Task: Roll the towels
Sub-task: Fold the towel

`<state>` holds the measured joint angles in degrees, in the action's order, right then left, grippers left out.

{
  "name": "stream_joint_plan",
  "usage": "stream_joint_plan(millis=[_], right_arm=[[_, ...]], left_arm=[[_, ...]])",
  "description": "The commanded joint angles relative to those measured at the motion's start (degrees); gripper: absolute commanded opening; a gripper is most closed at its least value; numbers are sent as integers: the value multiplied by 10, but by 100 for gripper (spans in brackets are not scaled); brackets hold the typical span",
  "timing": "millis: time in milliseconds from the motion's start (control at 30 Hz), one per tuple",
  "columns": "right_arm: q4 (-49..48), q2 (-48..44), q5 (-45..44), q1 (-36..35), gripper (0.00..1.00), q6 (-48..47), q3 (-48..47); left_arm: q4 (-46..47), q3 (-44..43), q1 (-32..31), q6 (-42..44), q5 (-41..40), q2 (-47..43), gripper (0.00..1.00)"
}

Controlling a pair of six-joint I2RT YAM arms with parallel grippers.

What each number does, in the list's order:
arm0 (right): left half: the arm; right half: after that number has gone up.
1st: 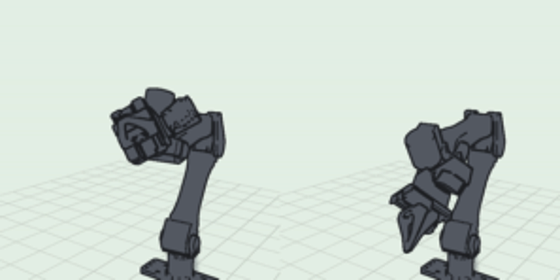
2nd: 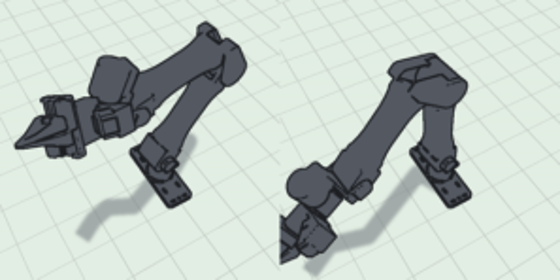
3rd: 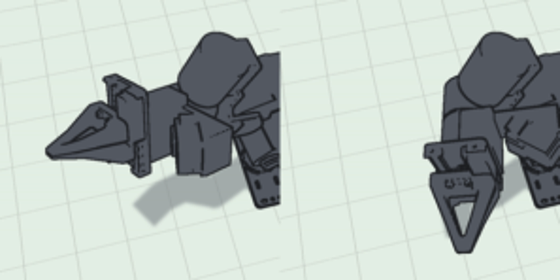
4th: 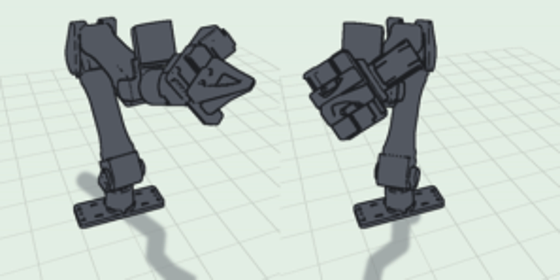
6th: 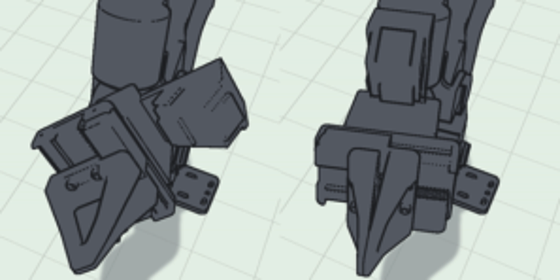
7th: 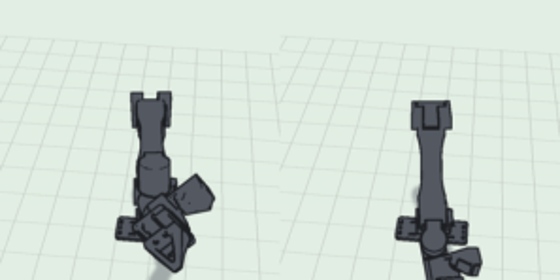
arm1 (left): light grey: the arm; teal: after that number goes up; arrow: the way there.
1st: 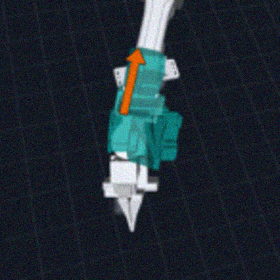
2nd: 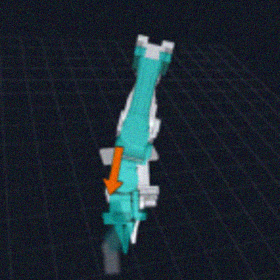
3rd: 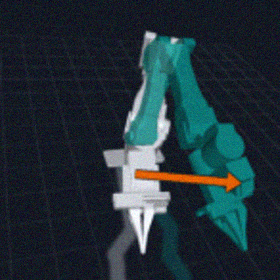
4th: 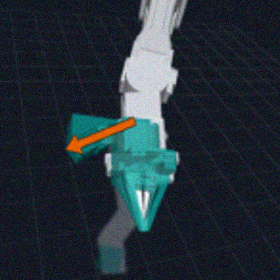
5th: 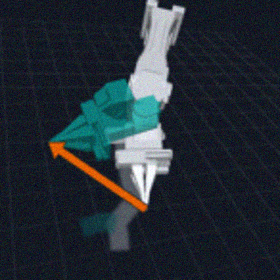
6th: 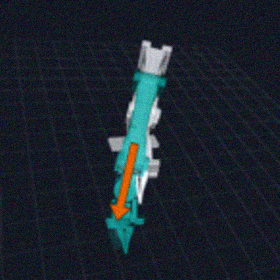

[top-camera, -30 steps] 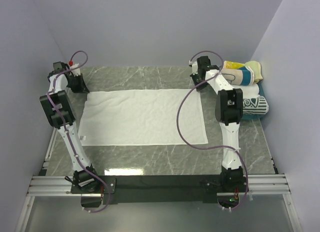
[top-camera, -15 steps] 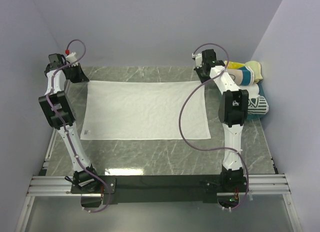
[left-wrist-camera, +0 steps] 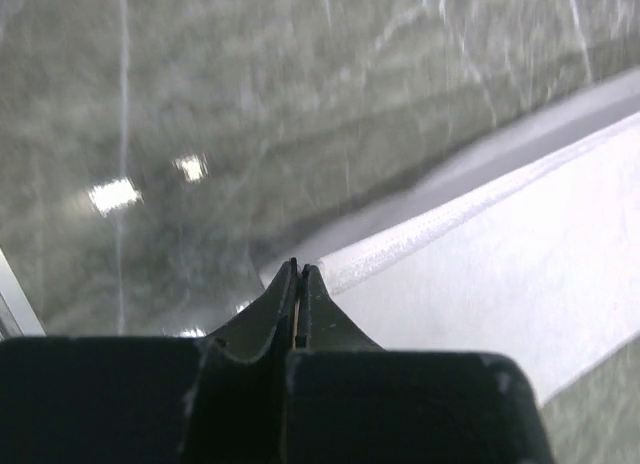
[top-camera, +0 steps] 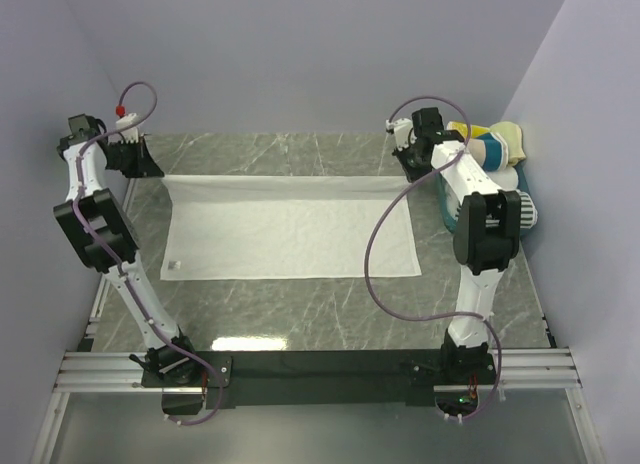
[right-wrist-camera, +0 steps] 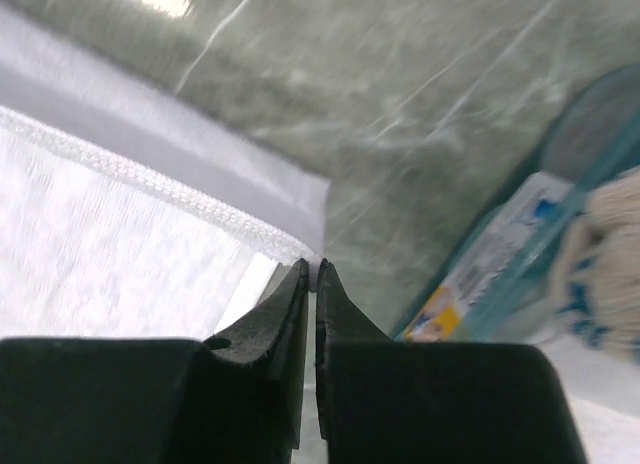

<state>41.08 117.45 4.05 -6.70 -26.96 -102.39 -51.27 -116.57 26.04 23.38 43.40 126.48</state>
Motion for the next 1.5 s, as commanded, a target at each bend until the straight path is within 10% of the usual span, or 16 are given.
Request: stream_joint_plan(millis=[0, 1000, 1467], right_arm=[[31, -62, 18, 11, 0, -38, 40], [169, -198, 50, 17, 0, -121, 260], [114, -149, 68, 12, 0, -79, 357]], left_arm=[[-108, 20, 19, 115, -1, -43, 0], [-241, 241, 72, 272, -112, -166, 0], [-111, 432, 72, 239, -165, -185, 0]])
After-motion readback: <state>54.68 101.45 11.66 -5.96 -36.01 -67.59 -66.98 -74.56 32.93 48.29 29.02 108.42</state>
